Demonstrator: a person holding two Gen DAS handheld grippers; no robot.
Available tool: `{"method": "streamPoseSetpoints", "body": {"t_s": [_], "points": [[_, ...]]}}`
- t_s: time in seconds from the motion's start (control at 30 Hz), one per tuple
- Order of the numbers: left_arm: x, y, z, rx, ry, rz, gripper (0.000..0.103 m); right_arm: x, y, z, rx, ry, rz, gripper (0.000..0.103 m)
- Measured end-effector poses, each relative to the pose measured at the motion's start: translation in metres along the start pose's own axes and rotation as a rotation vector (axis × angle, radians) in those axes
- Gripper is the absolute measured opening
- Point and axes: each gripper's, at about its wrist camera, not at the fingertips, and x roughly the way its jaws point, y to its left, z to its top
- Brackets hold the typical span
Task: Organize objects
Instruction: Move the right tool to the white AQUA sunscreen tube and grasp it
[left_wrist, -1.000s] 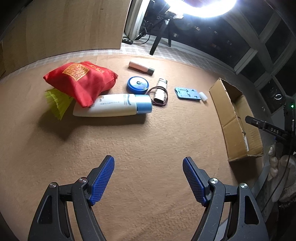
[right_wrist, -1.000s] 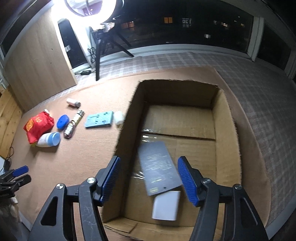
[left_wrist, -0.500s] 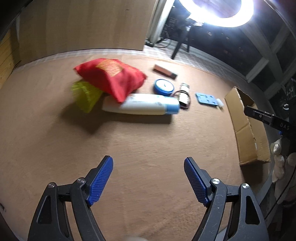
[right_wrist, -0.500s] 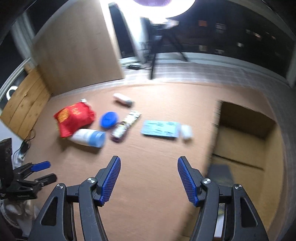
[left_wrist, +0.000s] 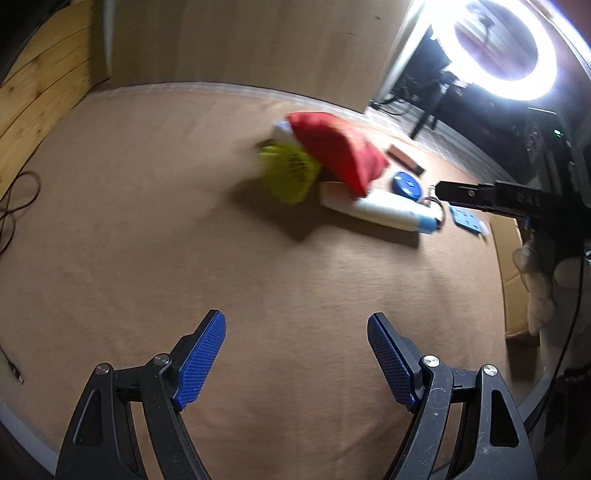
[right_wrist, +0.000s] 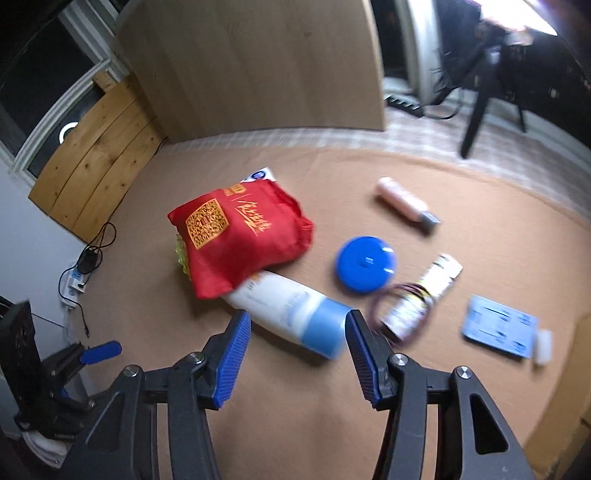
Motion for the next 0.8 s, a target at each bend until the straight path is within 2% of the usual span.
{"method": "streamPoseSetpoints", "body": {"t_s": [0.17,0.4,0.57,0.8], "points": [[-0.008,0.027,-0.009,-0.051,-0.008,0.027,0.082,0.035,0.010,0.014,-0.019,0.059,0.011,0.045],[-0.015,0.055,-0.018,-0.115,-0.015,0.061,0.082,0.060,0.023,0.024,-0.109,0.111,-0.020,0.045],[-0.012,0.053,-0.021,-0.117,-0.006,0.062,0.082,0.075,0.034,0.021,-0.161,0.161,0.002,0.045],[-0.005,0.038,-0.020,-0.092,0.002,0.041,0.082,0.073,0.039,-0.001,-0.161,0.176,0.033,0.042]]}}
